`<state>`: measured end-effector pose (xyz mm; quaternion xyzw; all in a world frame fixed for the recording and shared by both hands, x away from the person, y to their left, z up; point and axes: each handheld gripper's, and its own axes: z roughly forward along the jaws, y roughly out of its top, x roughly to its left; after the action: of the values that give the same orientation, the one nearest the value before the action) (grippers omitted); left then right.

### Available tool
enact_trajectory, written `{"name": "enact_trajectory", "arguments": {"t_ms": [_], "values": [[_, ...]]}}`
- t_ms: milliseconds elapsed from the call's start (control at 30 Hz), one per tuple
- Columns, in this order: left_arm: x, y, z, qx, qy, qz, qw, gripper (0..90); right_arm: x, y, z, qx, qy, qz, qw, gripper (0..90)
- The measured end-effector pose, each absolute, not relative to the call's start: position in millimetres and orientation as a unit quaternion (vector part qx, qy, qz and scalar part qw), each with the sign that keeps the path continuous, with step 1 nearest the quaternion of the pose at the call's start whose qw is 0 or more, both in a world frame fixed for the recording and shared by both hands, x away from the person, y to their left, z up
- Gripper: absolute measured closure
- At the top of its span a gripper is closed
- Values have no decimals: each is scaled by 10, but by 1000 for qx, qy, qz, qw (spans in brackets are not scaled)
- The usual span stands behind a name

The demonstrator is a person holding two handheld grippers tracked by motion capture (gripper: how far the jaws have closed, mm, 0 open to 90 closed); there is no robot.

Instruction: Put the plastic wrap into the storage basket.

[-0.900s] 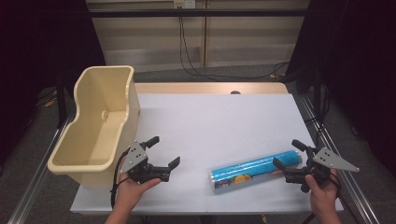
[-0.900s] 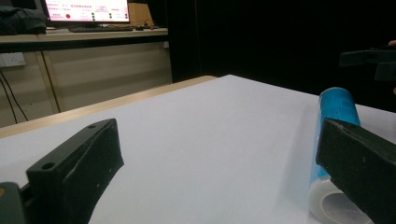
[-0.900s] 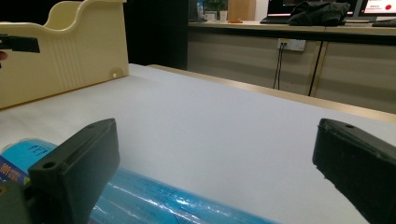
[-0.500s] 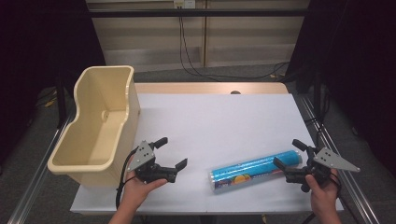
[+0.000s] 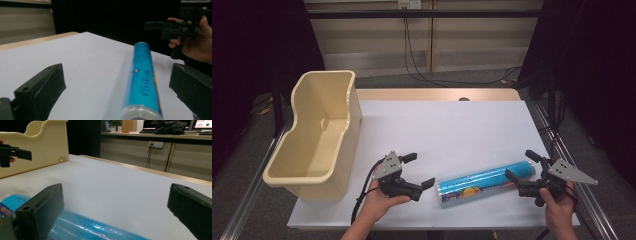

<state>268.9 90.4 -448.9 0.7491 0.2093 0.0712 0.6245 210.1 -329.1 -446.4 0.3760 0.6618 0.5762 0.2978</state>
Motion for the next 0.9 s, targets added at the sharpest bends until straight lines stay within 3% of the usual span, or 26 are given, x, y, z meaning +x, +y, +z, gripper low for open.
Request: {"name": "enact_trajectory", "arguments": {"t_ms": [633, 900], "values": [[2662, 324, -4733, 814, 166, 10, 557, 1, 2098, -3303, -4463, 376, 663, 575, 298, 3], [2669, 265, -4808, 844, 172, -2, 508, 52, 2094, -3321, -4459, 378, 661, 575, 298, 3]]}}
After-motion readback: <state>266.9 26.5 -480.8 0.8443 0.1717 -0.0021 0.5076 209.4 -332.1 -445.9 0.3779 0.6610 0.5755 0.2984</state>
